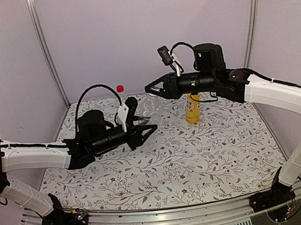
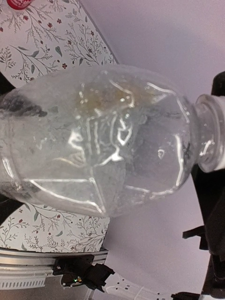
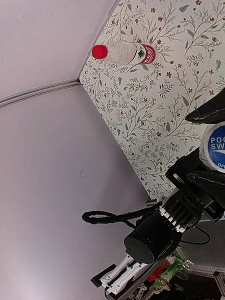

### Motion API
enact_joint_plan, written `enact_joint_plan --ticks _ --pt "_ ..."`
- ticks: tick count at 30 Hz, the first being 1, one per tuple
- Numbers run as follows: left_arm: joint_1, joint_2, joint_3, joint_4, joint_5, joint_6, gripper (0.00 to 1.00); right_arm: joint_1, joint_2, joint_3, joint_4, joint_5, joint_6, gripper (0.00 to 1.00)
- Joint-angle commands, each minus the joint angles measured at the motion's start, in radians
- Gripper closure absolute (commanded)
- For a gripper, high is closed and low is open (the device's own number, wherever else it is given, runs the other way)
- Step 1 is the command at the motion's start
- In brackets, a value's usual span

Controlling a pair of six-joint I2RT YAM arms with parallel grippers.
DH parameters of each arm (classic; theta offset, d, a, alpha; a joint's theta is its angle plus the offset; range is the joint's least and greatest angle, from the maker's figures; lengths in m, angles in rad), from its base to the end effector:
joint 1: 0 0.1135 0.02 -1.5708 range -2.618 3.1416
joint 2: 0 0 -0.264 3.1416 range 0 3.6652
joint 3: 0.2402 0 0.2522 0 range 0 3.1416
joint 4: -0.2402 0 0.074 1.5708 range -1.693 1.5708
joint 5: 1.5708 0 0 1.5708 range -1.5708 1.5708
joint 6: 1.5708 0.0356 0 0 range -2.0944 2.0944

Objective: Unscrew the bottle caps

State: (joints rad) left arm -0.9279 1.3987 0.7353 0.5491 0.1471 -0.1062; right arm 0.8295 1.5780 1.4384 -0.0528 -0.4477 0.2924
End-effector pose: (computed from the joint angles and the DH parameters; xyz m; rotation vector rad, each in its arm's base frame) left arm 0.1836 -0.2538 0.2576 0.8098 1.5691 -0.8895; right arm 0.2432 0.2884 0.3825 -0.8363 1.7137 1.1829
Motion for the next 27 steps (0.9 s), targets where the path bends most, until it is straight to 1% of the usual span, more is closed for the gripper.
enact_joint_plan --ticks 1,3,5,7,11,12,14,16,18,22,25,27 --pt "-0.014 -0.015 -0.014 0.023 0.0 -0.004 0.64 0.006 0.01 -0.012 0.018 -0.031 0.001 0.78" --pt "-0.015 -0.011 -0.016 0.025 0.043 -0.003 0.65 0.006 0.008 -0.01 0.021 -0.049 -0.014 0.88" --pt "-0.014 -0.014 -0.025 0.037 0.133 0.001 0.64 0.006 0.005 -0.005 0.019 -0.09 -0.048 1.0" --pt "-0.014 -0.023 -0.038 0.062 0.276 0.009 0.63 0.005 0.004 0.005 -0.001 -0.176 -0.118 1.0" --pt "-0.008 -0.017 -0.035 0.101 0.574 -0.011 0.62 0.004 0.008 0.045 -0.11 -0.449 -0.356 1.0" --pt "-0.005 -0.01 -0.029 0.104 0.629 -0.022 0.62 0.003 0.009 0.053 -0.142 -0.507 -0.427 1.0" --pt "0.0 0.006 -0.013 0.114 0.729 -0.046 0.63 -0.007 0.012 0.077 -0.205 -0.614 -0.508 0.99" --pt "0.004 0.02 -0.003 0.129 0.792 -0.069 0.64 -0.023 0.021 0.109 -0.272 -0.718 -0.581 0.97" --pt "0.005 0.033 0.002 0.158 0.824 -0.088 0.65 -0.038 0.027 0.127 -0.309 -0.792 -0.63 0.87" --pt "0.01 0.049 0.019 0.161 0.808 -0.095 0.65 -0.062 0.028 0.131 -0.318 -0.795 -0.645 0.64" --pt "0.02 0.047 0.024 0.13 0.734 -0.077 0.65 -0.077 0.027 0.139 -0.316 -0.733 -0.606 0.41" --pt "0.025 0.041 0.029 0.09 0.643 -0.063 0.65 -0.078 0.014 0.14 -0.308 -0.675 -0.558 0.28"
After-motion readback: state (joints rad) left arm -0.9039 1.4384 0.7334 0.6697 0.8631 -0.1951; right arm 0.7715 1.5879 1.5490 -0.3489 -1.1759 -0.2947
